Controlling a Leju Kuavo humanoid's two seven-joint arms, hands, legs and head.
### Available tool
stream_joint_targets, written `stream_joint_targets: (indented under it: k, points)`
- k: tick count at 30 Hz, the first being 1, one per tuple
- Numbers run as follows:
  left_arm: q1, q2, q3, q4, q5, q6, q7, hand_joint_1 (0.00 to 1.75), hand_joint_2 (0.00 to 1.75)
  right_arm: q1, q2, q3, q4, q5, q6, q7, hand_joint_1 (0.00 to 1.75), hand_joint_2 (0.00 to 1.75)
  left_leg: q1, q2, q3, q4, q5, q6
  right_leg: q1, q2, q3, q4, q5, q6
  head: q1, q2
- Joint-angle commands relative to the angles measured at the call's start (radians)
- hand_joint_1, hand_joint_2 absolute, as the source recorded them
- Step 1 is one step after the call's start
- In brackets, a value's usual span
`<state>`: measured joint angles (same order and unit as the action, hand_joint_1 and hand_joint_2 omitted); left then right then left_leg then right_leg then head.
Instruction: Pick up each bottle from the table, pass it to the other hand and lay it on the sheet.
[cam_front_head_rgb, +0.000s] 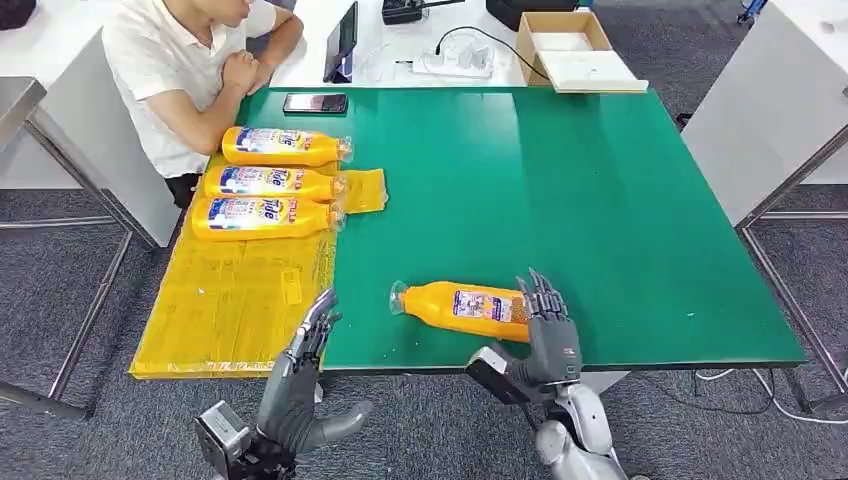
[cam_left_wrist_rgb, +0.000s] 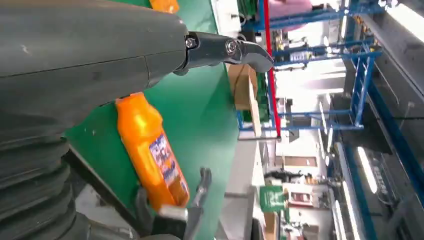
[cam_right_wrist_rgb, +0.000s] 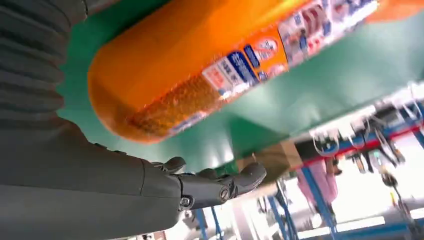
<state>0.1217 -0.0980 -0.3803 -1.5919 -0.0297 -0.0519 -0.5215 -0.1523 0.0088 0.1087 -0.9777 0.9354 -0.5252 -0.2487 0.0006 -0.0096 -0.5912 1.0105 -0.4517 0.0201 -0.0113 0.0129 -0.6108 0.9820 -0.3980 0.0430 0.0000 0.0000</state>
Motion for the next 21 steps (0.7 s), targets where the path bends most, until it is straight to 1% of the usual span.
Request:
stream_joint_targets:
  k: [1, 3, 5, 7, 9, 10, 11, 13, 14, 16, 17, 19, 20, 21]
  points:
    - [-0.031, 0.005, -0.006, 0.047, -0.006, -0.019, 0.013, 0.00, 1.75, -0.103, -0.041, 0.080, 0.129, 0.054, 0.042, 0.064, 0.00, 1.75, 0.000, 0.001, 0.004, -0.001, -0.001, -0.001, 0.000, 0.000, 0.004, -0.001, -0.001, -0.001, 0.000, 0.000]
    - [-0.034, 0.001, -0.003, 0.050, -0.009, -0.024, 0.015, 0.00, 1.75, -0.117, -0.043, 0.092, 0.136, 0.083, 0.040, 0.090, 0.00, 1.75, 0.000, 0.001, 0.003, -0.001, -0.001, -0.001, 0.000, 0.000, 0.002, -0.001, 0.000, -0.001, 0.000, 0.000]
    - [-0.034, -0.002, -0.002, 0.050, -0.012, -0.027, 0.016, 0.00, 1.75, -0.125, -0.044, 0.099, 0.135, 0.108, 0.039, 0.116, 0.00, 1.75, 0.000, 0.002, 0.004, -0.001, -0.001, -0.001, 0.001, 0.000, 0.004, -0.001, -0.001, -0.001, 0.000, 0.000]
    - [-0.032, -0.005, 0.003, 0.050, 0.018, -0.061, 0.031, 0.00, 1.75, -0.128, -0.042, 0.100, 0.126, 0.111, 0.065, 0.130, 0.00, 1.75, 0.000, 0.001, 0.002, -0.001, 0.000, -0.001, 0.000, 0.000, 0.002, -0.001, 0.000, -0.001, 0.000, 0.000]
    - [-0.031, -0.003, 0.000, 0.045, -0.006, -0.055, 0.029, 0.00, 1.75, -0.135, -0.042, 0.103, 0.128, 0.105, 0.102, 0.142, 0.00, 1.75, 0.000, 0.002, 0.003, -0.001, -0.001, -0.001, 0.000, 0.000, 0.003, -0.001, 0.000, -0.001, 0.000, 0.000]
    - [-0.033, -0.003, -0.002, 0.045, 0.016, -0.083, 0.037, 0.00, 1.75, -0.143, -0.043, 0.105, 0.132, 0.098, 0.130, 0.155, 0.00, 1.75, 0.000, 0.001, 0.002, -0.001, 0.000, -0.001, 0.000, 0.000, 0.002, -0.001, 0.000, -0.001, 0.000, 0.000]
    - [-0.034, -0.002, 0.000, 0.047, 0.043, -0.111, 0.045, 0.00, 1.75, -0.153, -0.046, 0.112, 0.142, 0.106, 0.136, 0.162, 0.00, 1.75, 0.000, 0.001, 0.005, -0.001, -0.001, -0.001, 0.000, 0.000, 0.004, -0.001, -0.001, -0.001, 0.000, 0.000]
    - [-0.035, -0.002, 0.000, 0.047, 0.044, -0.111, 0.046, 0.00, 1.75, -0.158, -0.046, 0.112, 0.142, 0.106, 0.138, 0.162, 0.00, 1.75, 0.000, 0.001, 0.002, -0.001, 0.000, -0.001, 0.000, 0.001, 0.002, 0.000, 0.000, -0.001, 0.000, 0.000]
    - [-0.035, -0.002, 0.000, 0.047, 0.044, -0.111, 0.046, 0.00, 1.75, -0.158, -0.046, 0.112, 0.142, 0.106, 0.138, 0.162, 0.00, 1.75, 0.000, 0.002, 0.005, -0.001, -0.001, -0.001, 0.000, 0.000, 0.004, -0.001, -0.001, -0.001, 0.000, 0.000]
    - [-0.035, -0.002, 0.000, 0.047, 0.044, -0.111, 0.046, 0.00, 1.75, -0.158, -0.046, 0.112, 0.142, 0.106, 0.138, 0.162, 0.00, 1.75, 0.000, 0.001, 0.003, -0.001, 0.000, -0.001, 0.000, 0.000, 0.002, -0.001, 0.000, -0.001, 0.000, 0.000]
    - [-0.035, -0.003, 0.001, 0.048, 0.049, -0.116, 0.046, 0.00, 1.75, -0.159, -0.046, 0.113, 0.147, 0.107, 0.139, 0.163, 0.00, 1.75, 0.000, 0.001, 0.004, -0.001, -0.001, -0.001, 0.000, 0.000, 0.004, -0.001, -0.001, -0.001, 0.000, 0.000]
    - [-0.037, -0.005, 0.009, 0.050, 0.083, -0.148, 0.062, 0.00, 1.75, -0.177, -0.052, 0.130, 0.163, 0.104, 0.182, 0.166, 0.00, 1.75, 0.000, 0.001, 0.003, -0.001, 0.000, -0.001, 0.000, 0.000, 0.002, -0.001, 0.000, -0.001, 0.000, 0.000]
    - [-0.038, -0.004, 0.013, 0.054, 0.108, -0.170, 0.075, 0.00, 1.75, -0.188, -0.054, 0.138, 0.168, 0.098, 0.212, 0.171, 0.00, 1.75, 0.000, 0.001, 0.005, -0.001, -0.001, -0.001, 0.000, 0.000, 0.004, 0.000, -0.001, -0.001, 0.000, 0.000]
    - [-0.039, -0.001, 0.015, 0.056, 0.122, -0.182, 0.083, 0.00, 1.75, -0.201, -0.059, 0.151, 0.177, 0.097, 0.248, 0.179, 0.00, 1.75, 0.000, 0.002, 0.003, -0.001, -0.001, -0.001, 0.000, 0.000, 0.003, -0.001, 0.000, -0.001, 0.000, 0.000]
